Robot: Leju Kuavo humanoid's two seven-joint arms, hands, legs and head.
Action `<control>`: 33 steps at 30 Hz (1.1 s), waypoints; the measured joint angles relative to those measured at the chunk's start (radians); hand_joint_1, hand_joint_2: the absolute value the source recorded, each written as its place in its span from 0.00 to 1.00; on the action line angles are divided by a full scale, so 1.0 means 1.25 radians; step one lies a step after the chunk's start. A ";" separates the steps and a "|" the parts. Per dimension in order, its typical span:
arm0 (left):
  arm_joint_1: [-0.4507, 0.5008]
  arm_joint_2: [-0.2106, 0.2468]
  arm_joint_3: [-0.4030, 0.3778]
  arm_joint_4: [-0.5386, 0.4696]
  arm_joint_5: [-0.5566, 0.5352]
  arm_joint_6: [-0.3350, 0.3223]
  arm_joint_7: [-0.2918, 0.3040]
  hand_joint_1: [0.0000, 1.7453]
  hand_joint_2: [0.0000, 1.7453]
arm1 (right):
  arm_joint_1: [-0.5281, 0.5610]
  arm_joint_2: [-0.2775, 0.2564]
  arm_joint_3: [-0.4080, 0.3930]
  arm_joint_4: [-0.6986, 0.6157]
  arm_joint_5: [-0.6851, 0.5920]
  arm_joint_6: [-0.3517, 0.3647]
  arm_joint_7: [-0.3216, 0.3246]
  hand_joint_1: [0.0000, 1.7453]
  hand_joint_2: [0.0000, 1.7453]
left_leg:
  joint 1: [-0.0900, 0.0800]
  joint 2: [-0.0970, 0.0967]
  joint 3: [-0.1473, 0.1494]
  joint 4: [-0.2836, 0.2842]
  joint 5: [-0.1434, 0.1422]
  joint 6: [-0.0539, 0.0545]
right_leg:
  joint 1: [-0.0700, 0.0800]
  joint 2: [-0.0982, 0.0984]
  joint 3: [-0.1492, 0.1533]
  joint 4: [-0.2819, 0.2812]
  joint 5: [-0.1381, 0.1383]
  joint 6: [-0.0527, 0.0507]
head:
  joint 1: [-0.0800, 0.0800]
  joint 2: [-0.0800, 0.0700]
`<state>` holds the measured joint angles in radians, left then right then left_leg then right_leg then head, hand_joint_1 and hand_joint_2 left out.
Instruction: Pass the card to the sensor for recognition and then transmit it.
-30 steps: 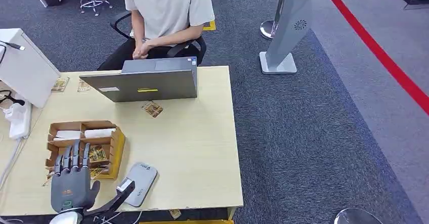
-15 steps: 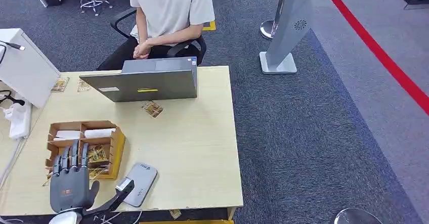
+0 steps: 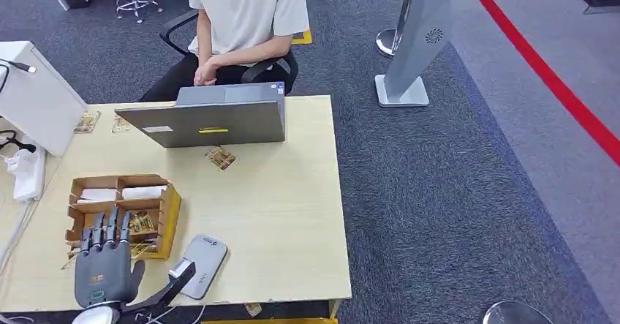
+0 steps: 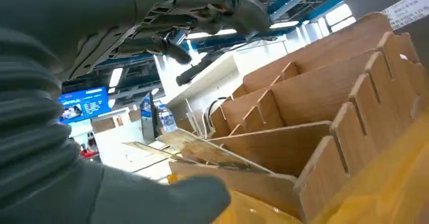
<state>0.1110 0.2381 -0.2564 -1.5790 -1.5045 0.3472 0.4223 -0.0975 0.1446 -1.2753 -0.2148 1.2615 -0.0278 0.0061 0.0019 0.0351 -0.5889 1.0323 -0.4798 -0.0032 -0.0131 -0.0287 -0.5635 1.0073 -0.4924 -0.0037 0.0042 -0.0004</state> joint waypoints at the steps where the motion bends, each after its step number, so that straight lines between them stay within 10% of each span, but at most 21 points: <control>1: 0.002 -0.002 0.002 0.000 0.000 -0.001 -0.002 1.00 1.00 | 0.000 0.000 0.000 0.000 0.000 0.000 0.000 0.00 1.00 | 0.000 0.000 0.000 0.000 0.000 0.000 | 0.000 0.000 0.000 0.000 0.000 0.000 | 0.000 0.000; 33: 0.011 -0.086 0.110 0.006 0.000 -0.001 -0.124 1.00 1.00 | 0.000 0.000 0.000 0.000 0.001 -0.006 -0.002 0.00 1.00 | 0.000 0.000 0.000 0.000 0.000 0.000 | 0.000 0.000 0.000 0.000 0.000 0.000 | 0.000 0.000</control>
<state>0.1247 0.1305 -0.1190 -1.5709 -1.5045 0.3464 0.2678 -0.0972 0.1446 -1.2753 -0.2148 1.2627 -0.0351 0.0042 0.0019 0.0351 -0.5887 1.0323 -0.4798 -0.0032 -0.0131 -0.0287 -0.5635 1.0073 -0.4924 -0.0037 0.0042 -0.0004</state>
